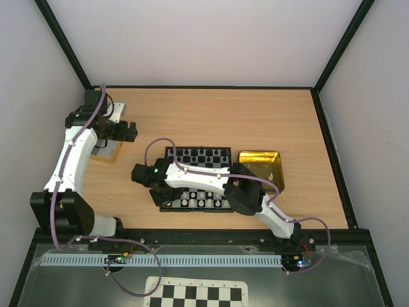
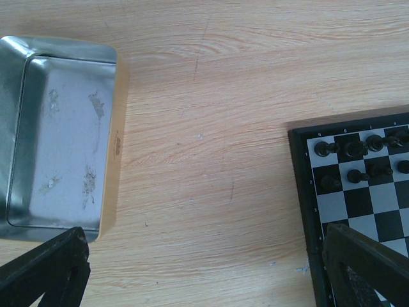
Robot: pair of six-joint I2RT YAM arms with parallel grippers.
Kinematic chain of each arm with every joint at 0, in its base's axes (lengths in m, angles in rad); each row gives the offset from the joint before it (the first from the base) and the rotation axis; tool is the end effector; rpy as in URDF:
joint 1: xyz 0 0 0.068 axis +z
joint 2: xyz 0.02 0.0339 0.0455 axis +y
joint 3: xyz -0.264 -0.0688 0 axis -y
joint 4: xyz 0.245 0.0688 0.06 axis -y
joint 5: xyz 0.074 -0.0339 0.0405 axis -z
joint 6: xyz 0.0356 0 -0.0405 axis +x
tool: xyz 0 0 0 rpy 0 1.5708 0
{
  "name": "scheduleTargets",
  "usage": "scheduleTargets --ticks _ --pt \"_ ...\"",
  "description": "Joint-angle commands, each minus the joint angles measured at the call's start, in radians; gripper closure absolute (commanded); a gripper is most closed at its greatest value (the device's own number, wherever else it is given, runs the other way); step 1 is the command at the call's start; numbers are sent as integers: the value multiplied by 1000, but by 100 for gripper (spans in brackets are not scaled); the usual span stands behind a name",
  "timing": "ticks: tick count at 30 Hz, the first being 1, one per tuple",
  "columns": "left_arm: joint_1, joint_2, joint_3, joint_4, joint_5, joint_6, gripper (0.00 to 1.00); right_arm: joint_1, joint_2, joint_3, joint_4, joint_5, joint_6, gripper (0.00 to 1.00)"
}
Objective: Set up the chess pieces on the board
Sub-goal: Place the chess piece on the chessboard.
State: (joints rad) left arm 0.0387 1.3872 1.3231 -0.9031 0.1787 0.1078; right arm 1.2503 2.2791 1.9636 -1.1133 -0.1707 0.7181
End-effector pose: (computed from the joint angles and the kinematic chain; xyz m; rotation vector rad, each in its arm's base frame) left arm 0.2821 0.0046 0.3275 0.1574 2.5186 -0.1679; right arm 0.1388 0.4373 0.1870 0.8229 -2.9482 -0.3262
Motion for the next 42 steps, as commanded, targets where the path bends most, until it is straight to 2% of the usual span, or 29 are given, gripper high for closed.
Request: scheduleTargets --ticks 1,16,22,42 --pt "4 -19 -2 -6 -1 -5 1 -5 16 1 -4 0 -5 87" --pt "6 -28 -7 -9 1 -5 1 -5 17 3 -2 -7 -5 85" --pt "6 -33 -10 -9 1 -5 1 -5 9 1 0 1 3 76" --pt "6 -52 -6 -26 -3 0 1 -20 -50 45 -62 34 -7 75"
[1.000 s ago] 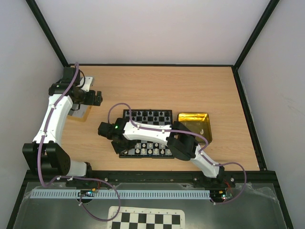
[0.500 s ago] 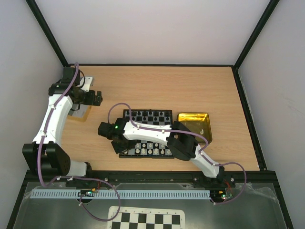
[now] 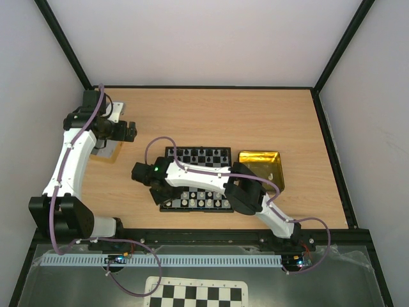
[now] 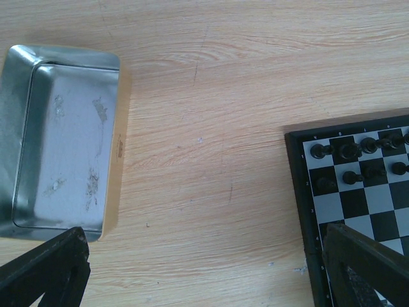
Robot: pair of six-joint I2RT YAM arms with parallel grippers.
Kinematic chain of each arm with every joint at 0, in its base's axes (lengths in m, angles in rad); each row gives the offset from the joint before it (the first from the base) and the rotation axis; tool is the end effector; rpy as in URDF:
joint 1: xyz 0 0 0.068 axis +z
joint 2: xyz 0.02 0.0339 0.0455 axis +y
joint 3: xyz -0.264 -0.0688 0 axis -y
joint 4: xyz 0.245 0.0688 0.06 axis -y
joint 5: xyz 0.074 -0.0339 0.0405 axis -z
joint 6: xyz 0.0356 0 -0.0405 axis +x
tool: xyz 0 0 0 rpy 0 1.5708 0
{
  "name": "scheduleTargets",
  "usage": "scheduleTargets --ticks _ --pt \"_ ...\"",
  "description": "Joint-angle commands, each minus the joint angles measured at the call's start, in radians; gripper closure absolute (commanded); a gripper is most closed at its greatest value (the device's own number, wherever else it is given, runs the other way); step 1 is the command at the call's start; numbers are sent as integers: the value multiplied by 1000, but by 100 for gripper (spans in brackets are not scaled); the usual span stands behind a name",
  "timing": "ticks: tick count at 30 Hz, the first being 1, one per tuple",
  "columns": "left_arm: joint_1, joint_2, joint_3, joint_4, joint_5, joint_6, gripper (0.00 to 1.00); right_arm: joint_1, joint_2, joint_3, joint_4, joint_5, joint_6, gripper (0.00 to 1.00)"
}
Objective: Set up the chess pieces on the board
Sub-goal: Place the chess piece on the chessboard, then pick up the chess piece from the storage box.
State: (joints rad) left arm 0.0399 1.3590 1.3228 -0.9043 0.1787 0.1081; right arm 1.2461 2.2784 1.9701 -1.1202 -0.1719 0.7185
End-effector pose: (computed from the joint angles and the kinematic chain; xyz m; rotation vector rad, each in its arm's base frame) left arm 0.2758 0.0047 0.3346 0.1580 2.4922 -0.1628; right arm 0.1406 0.4367 0.1890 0.8161 -2.9494 -0.3278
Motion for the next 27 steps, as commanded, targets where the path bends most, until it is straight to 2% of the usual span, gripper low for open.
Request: scheduleTargets --ticks 1,12,20,23,27 --pt "5 -25 -5 -25 -2 1 1 -21 -57 44 -62 37 -8 75" --pt "5 -30 -3 -33 5 5 1 -68 -178 96 -137 43 -4 76" --pt "5 -41 -1 -37 -7 17 1 -124 -303 51 -139 69 12 76" --pt "5 -40 4 -48 -23 30 1 -201 -413 -61 -103 108 47 76" --pt "5 -24 22 -85 -6 67 1 -349 -616 -299 -10 132 136 76"
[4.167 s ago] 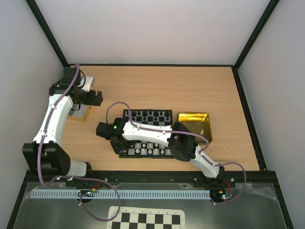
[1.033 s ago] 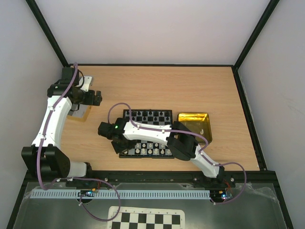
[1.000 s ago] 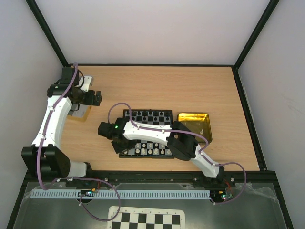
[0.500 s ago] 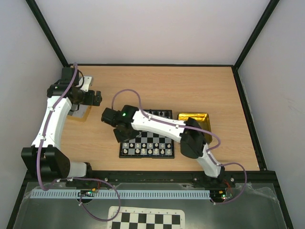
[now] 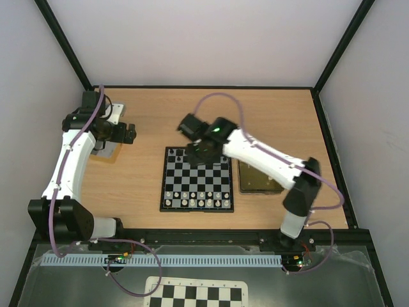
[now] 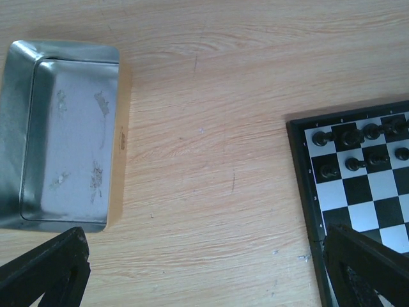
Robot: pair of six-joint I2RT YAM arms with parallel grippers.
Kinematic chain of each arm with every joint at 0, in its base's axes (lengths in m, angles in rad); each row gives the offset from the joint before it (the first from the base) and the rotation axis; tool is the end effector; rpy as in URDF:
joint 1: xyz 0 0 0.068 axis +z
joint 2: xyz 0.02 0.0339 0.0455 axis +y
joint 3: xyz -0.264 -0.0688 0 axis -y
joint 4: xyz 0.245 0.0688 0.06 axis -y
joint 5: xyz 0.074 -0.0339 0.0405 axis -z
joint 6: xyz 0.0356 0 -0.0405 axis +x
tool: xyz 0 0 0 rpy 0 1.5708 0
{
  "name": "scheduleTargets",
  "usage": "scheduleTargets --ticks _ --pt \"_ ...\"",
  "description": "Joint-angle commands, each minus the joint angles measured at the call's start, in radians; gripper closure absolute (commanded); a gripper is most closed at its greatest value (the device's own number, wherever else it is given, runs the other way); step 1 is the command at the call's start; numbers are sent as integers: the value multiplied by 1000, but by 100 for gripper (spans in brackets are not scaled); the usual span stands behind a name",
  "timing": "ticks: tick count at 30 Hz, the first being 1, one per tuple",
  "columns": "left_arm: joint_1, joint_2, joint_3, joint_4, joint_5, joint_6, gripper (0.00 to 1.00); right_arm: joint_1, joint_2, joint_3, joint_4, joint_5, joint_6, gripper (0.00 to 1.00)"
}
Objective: Set up the chess pieces on the board
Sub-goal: Pick up the chess piece from the storage box.
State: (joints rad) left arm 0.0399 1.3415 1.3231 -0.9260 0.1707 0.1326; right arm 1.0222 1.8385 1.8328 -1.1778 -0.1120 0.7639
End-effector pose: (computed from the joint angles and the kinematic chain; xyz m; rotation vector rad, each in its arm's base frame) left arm 0.2700 0.0047 0.3377 0.1850 2.4943 -0.1434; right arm 0.1929 0.3233 0.3254 -0.4099 2.9059 0.5514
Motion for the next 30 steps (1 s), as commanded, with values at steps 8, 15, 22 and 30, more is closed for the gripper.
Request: scheduleTargets --ticks 8,15,22,30 --pt "8 26 40 -84 99 118 1 -266 -383 -393 -8 209 216 53" --pt "6 39 88 -99 108 118 1 -409 -536 -650 91 194 209 56" --pt "4 71 144 -133 34 121 1 -729 -609 -837 190 63 -23 61" --pt "-1 76 125 -117 44 105 1 -808 -496 -853 273 25 -124 60"
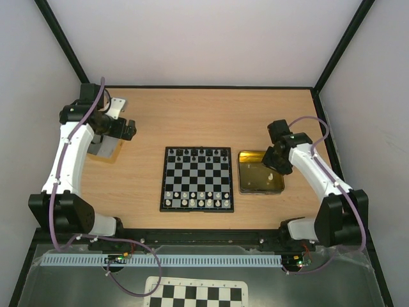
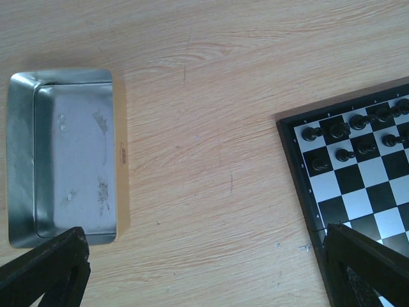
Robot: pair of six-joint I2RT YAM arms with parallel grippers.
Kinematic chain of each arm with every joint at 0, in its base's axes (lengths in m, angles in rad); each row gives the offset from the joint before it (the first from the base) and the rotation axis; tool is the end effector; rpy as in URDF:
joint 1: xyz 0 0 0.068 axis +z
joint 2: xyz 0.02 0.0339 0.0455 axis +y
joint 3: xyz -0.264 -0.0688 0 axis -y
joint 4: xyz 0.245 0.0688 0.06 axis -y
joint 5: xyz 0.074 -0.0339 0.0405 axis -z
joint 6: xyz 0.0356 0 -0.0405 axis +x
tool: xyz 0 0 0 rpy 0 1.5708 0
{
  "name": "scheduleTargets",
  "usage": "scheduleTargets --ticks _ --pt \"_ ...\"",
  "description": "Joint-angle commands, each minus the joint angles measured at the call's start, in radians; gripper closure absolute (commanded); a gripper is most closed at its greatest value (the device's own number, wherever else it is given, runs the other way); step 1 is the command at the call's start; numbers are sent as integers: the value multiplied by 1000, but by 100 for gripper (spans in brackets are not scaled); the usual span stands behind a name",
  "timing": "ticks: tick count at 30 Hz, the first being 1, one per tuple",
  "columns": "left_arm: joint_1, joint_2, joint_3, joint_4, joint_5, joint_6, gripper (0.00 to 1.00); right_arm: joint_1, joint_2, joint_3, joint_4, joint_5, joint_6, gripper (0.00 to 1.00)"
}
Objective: Set up the chess pieces on the board
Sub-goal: Pick up the chess piece from the storage box.
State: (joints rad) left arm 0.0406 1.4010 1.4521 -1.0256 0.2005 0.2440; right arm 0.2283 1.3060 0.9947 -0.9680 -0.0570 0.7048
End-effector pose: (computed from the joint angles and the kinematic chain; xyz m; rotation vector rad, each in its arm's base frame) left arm 0.2782 0.0042 0.3560 0.3335 2.5001 -0.1411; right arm 0.2275 0.0549 0.2455 0.6715 2.8161 0.2649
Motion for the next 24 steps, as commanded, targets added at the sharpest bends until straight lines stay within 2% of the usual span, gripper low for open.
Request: scheduleTargets --ticks 1,6,11,24 --pt "-5 19 -9 -5 30 -14 1 -23 52 -20 76 -33 -65 60" --pt "-33 53 -15 21 60 -37 1 -52 119 -27 115 -67 -42 61" --pt "-48 40 0 28 65 -48 1 -57 165 -17 98 -18 -65 61" --pt "-62 30 -27 39 62 -81 1 -106 170 -117 150 -32 -120 64"
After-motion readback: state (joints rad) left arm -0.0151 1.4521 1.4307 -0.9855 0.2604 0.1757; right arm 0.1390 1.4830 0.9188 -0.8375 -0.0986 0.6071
